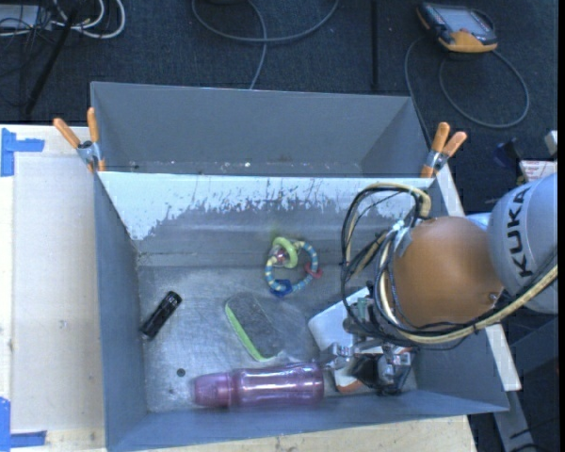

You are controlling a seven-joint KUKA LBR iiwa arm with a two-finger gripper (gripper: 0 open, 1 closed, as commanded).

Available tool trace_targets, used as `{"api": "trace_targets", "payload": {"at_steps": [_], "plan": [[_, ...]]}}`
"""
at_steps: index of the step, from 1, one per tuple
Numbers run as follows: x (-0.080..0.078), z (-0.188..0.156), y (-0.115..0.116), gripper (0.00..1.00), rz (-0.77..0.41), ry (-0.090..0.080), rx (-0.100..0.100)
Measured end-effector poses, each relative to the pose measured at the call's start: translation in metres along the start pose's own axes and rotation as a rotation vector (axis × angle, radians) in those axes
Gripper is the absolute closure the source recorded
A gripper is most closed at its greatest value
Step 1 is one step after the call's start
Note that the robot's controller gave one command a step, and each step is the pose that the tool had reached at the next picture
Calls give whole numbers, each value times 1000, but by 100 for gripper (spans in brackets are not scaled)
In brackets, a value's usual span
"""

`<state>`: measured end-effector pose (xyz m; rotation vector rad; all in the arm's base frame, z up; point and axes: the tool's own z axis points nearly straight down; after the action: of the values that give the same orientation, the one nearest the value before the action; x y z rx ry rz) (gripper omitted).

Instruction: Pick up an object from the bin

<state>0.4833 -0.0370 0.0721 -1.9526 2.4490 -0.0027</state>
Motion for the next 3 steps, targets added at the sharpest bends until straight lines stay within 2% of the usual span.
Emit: {"api": "trace_targets", "payload": {"at_steps": [1,2,3], "plan": [[-7,-2,-4,100,-132,-12,-14],[-7,-2,-4,100,-131,-12,-15],[-3,-42,4,100,-114,-2,-24]]}}
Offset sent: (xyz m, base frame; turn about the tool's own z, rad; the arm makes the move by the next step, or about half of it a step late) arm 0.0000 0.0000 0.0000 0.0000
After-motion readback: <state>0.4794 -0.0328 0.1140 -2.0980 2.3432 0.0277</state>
